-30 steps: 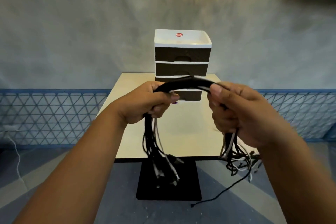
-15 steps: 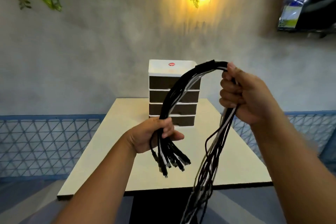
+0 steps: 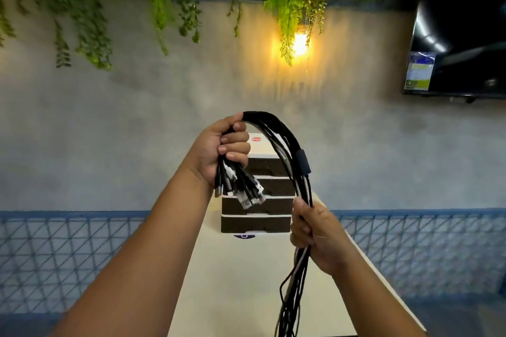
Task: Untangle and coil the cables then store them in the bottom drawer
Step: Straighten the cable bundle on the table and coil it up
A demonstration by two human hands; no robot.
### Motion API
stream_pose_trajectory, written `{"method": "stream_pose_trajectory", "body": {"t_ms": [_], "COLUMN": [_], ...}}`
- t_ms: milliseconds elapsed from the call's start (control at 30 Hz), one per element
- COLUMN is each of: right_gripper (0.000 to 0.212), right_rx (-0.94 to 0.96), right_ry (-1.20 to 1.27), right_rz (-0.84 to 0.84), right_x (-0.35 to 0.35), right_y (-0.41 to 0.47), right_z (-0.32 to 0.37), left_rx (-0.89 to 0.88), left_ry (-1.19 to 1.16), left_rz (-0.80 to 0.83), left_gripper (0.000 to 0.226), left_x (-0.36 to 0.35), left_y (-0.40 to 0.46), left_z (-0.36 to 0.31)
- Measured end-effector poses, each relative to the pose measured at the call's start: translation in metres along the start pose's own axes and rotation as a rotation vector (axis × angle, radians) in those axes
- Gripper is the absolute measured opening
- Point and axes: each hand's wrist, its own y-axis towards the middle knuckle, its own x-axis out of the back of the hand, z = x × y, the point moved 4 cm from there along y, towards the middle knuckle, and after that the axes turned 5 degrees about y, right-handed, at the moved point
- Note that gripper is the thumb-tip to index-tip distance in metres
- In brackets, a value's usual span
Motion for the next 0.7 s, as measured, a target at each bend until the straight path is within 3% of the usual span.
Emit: {"method": "stream_pose_trajectory", "body": {"t_ms": [200,400,467,567,700], "right_gripper": [0.02,0.026,0.024,0.024,0.028], "right_rx": [-0.164,-0.313,-0.287,-0.237,-0.26], "right_ry": [-0.329,-0.578,-0.653,-1.018,-1.378], "right_rz": [0.023,-0.122,-0.169,-0.094,0.098], "right_x": [-0.008,0.019,0.02,0.009,-0.021], "right_y": [-0.027,-0.056,-0.057,-0.056,-0.054], "right_z": [-0.05,-0.094,-0.091,-0.067,-0.022], "left_rx": [-0.018,-0.22,-0.293,-0.386,-0.389], "left_ry": [-0.071,-0.216,-0.082,0.213,0.65], "left_rz": [-0.045,-0.391,-0.555,-0.725,-0.718], "left_gripper": [0.026,0.036,0.035,0.031,0.029], "left_x": [-0.017,0.005,0.015,0.02,0.009], "left_y": [0.009,0.004,0.002,-0.004,-0.009], "left_z": [-0.011,-0.013,-0.007,0.0,0.011]}}
